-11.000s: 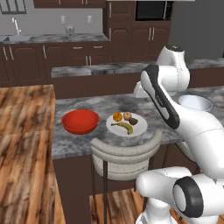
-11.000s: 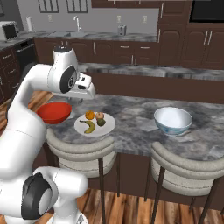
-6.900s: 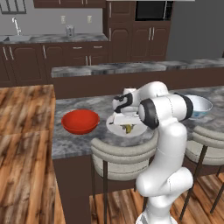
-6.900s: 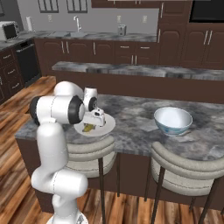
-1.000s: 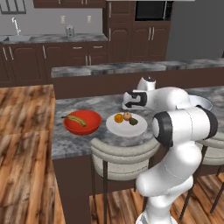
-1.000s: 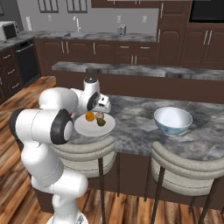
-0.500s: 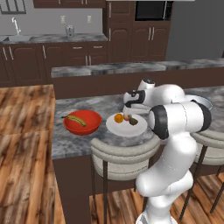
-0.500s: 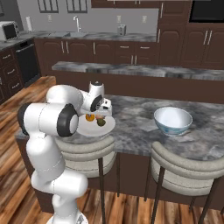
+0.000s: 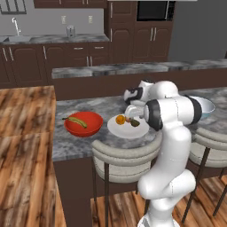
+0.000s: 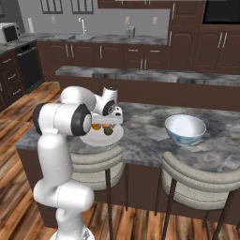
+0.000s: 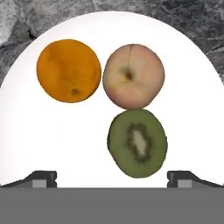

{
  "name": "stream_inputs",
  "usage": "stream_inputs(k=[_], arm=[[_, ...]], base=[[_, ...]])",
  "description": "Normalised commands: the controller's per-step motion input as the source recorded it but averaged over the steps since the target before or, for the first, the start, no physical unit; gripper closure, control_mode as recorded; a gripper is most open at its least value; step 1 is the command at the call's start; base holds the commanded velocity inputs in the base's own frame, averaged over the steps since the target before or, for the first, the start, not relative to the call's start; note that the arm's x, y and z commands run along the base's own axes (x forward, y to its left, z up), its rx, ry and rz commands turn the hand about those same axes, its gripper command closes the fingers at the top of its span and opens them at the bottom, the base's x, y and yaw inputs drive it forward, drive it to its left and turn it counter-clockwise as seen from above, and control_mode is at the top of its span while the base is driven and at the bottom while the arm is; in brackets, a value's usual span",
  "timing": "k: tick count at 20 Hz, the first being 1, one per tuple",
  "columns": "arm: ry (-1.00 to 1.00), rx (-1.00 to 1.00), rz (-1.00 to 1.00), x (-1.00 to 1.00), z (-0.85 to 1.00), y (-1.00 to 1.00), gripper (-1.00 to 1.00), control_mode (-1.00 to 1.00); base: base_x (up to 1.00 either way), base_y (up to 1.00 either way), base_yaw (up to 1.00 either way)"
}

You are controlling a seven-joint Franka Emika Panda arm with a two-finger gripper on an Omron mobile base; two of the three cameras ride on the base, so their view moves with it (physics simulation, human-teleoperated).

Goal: Take the fruits from the plate on the dining counter and place two fruits in each bowl.

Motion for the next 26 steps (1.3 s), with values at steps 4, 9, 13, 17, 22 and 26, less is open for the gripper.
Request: stream_inputs(k=[4, 9, 13, 17, 22, 26], arm=[[0.08, -0.01, 0.09, 0.18, -0.17, 0.00, -1.00, -1.00], [0.01, -0.02, 0.04, 0.13, -0.31, 0.00, -1.00, -1.00], [0.00, -0.02, 0.00, -0.05, -0.19, -0.01, -1.00, -1.00], [0.00, -0.01, 0.00, -0.23, -0.16, 0.00, -1.00, -1.00], [0.00, 0.00, 0.00, -0.02, -0.23, 0.00, -1.00, -1.00], [-0.02, 0.00, 0.00, 0.01, -0.12, 0.00, -1.00, -1.00]], base=[[0.00, 0.00, 0.00], [0.00, 0.00, 0.00], [0.00, 0.00, 0.00], [0.00, 0.00, 0.00], [0.00, 0.00, 0.00], [0.00, 0.00, 0.00]])
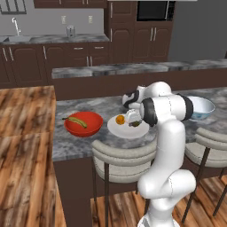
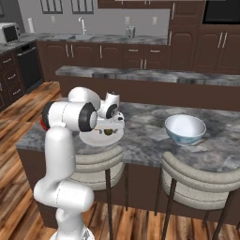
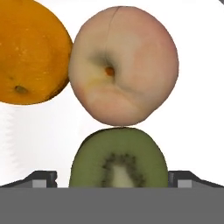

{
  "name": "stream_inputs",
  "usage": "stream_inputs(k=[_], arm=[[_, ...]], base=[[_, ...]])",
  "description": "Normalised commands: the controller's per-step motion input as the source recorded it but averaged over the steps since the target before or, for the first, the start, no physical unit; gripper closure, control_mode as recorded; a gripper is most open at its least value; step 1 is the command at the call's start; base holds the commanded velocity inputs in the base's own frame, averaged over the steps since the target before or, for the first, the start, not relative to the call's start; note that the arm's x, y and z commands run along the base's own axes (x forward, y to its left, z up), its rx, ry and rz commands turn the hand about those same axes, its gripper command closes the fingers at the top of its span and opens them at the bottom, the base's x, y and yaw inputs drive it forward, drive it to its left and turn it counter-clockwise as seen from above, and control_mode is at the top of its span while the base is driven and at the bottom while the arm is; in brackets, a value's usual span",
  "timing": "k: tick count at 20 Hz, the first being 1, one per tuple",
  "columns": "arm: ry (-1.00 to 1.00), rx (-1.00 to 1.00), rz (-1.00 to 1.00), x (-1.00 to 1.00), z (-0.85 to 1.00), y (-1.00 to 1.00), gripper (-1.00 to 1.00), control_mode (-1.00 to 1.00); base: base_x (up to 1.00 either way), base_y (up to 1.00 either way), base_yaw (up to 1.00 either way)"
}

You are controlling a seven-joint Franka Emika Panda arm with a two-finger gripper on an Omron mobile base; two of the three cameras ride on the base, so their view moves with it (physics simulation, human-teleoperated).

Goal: Take the fruits from the plate on the dining counter and place two fruits in each bowl.

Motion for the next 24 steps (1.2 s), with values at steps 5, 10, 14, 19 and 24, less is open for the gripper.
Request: stream_inputs(k=[5, 10, 14, 19, 24], arm=[[-0.03, 0.00, 0.00, 0.02, -0.01, 0.00, 1.00, -1.00], [0.00, 0.00, 0.00, 0.00, 0.00, 0.00, 1.00, -1.00], [-0.03, 0.00, 0.00, -0.23, 0.37, 0.00, 1.00, -1.00], [-0.08, 0.00, 0.00, -0.52, 0.65, 0.22, 1.00, -1.00], [-0.05, 0.00, 0.00, -0.20, 0.38, 0.72, 1.00, -1.00]], base=[[0.00, 0.00, 0.00], [0.00, 0.00, 0.00], [0.00, 0.00, 0.00], [0.00, 0.00, 0.00], [0.00, 0.00, 0.00]])
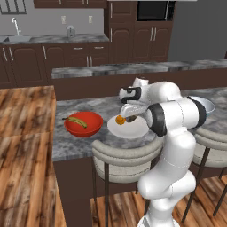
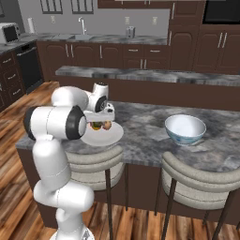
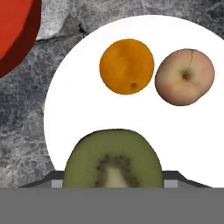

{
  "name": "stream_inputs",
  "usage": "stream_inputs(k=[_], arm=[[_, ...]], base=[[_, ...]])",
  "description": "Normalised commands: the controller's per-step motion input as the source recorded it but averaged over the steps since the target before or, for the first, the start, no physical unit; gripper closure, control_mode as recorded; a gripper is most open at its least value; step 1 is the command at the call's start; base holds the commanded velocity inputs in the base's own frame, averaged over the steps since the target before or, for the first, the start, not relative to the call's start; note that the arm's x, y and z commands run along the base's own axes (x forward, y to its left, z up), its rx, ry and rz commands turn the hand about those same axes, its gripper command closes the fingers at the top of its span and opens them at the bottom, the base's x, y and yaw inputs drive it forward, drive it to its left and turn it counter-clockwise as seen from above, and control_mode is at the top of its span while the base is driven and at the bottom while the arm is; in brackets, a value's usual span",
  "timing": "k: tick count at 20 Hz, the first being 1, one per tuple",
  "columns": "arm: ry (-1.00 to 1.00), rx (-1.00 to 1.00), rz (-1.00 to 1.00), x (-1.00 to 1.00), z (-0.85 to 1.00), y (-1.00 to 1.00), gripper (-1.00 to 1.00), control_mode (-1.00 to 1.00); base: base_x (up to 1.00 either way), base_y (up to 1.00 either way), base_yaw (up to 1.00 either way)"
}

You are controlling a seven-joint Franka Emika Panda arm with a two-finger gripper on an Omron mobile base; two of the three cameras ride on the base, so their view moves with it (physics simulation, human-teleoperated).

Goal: Take the fruits from the plate on the dining counter and place two fruits in each bowl.

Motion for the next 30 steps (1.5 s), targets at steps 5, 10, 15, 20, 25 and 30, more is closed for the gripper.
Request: stream_inputs(k=[5, 10, 15, 20, 25, 30], arm=[[0.03, 0.00, 0.00, 0.05, 0.27, 0.88, 1.00, -1.00], [0.18, 0.00, 0.00, 0.31, 0.24, 0.77, 1.00, -1.00], [0.09, 0.00, 0.00, 0.28, 0.00, 0.70, 1.00, -1.00], [0.01, 0.00, -0.04, 0.18, -0.11, 0.55, 1.00, -1.00], [0.05, 0.00, -0.10, 0.39, -0.32, 0.44, 1.00, -1.00], [0.15, -0.01, -0.06, 0.25, -0.39, 0.15, 1.00, -1.00]], base=[[0.00, 0.00, 0.00], [0.00, 0.00, 0.00], [0.00, 0.00, 0.00], [0.00, 0.00, 0.00], [0.00, 0.00, 0.00], [0.00, 0.00, 0.00]])
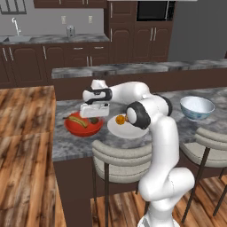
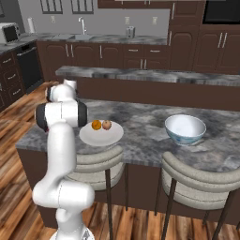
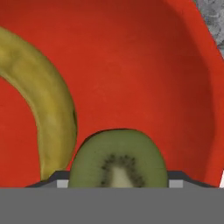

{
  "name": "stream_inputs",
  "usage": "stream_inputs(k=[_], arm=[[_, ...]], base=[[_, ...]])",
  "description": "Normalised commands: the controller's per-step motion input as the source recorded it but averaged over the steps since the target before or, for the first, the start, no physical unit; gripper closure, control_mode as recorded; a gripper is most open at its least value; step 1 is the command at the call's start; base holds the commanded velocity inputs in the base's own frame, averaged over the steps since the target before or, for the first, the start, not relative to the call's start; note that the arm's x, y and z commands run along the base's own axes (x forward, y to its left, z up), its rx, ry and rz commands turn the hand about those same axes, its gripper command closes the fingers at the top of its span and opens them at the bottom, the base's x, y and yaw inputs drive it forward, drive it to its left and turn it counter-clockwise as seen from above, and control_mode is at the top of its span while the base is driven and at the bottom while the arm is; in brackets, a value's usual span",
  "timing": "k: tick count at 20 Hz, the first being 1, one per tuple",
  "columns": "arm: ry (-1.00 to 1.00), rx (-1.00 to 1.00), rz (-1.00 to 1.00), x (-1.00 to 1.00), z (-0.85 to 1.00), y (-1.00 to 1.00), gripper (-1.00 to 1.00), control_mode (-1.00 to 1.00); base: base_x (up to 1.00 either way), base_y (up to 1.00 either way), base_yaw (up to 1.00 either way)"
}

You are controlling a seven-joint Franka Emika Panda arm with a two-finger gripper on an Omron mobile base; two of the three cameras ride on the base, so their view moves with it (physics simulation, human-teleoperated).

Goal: Take the fruits from the plate on the dining counter and place two fruits in each bowl.

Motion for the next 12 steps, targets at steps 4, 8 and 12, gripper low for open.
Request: stream_inputs(k=[4, 8, 12], arm=[[0.13, -0.02, -0.04, 0.20, -0.33, 0.21, 1.00, -1.00], [0.05, -0.01, -0.02, 0.19, -0.13, 0.21, 1.00, -1.00], [0.09, -0.09, -0.03, 0.07, -0.13, 0.21, -1.00, -1.00]], base=[[0.00, 0.00, 0.00], [0.00, 0.00, 0.00], [0.00, 0.00, 0.00]])
